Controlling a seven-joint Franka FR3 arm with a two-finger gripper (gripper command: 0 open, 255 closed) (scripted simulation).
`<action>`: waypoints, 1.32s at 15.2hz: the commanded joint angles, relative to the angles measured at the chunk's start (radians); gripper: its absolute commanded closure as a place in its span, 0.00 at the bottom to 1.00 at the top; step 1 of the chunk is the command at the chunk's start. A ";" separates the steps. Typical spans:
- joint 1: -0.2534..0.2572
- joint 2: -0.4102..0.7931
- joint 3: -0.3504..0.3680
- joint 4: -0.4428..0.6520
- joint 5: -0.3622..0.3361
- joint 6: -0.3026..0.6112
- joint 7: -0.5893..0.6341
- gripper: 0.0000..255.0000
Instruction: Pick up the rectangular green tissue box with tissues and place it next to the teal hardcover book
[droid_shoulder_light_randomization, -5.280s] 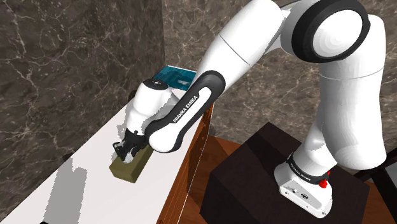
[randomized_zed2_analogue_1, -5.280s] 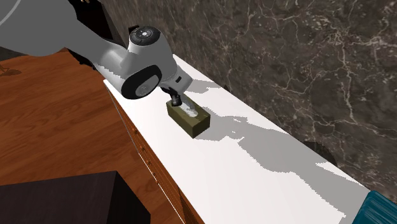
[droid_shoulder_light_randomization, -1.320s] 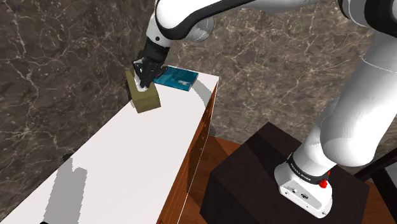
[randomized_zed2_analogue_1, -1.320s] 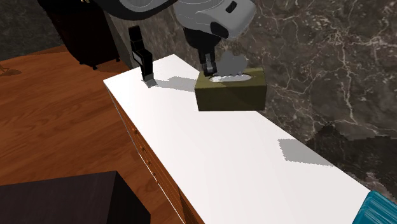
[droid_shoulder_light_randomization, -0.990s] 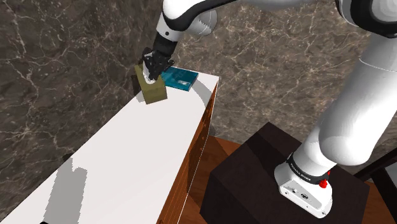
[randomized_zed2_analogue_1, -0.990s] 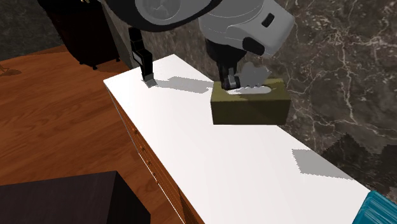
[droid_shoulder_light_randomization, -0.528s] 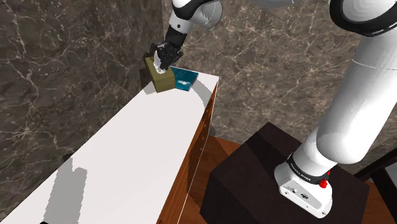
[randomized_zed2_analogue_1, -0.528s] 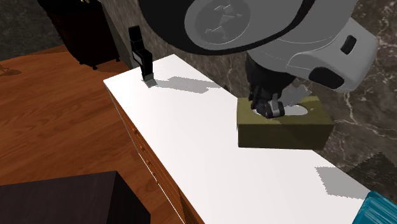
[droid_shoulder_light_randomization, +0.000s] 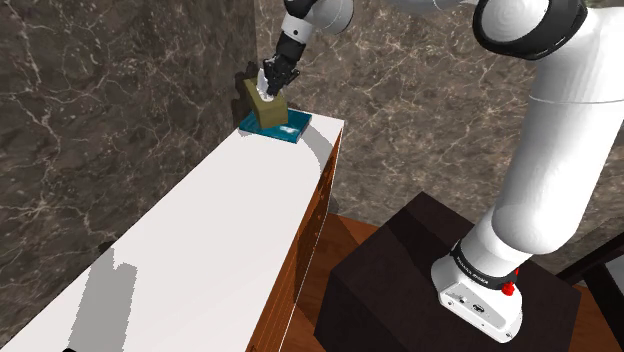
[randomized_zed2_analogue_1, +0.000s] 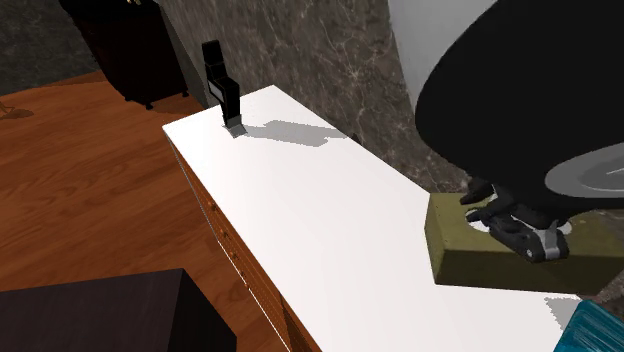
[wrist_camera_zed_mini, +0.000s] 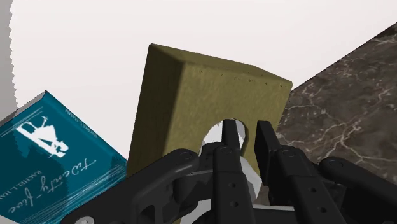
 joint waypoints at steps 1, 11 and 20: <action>-0.027 0.041 -0.011 0.065 0.002 -0.037 -0.031 1.00; -0.054 0.116 -0.017 0.076 0.017 0.010 -0.091 1.00; -0.054 0.156 -0.011 0.017 0.036 0.102 -0.131 1.00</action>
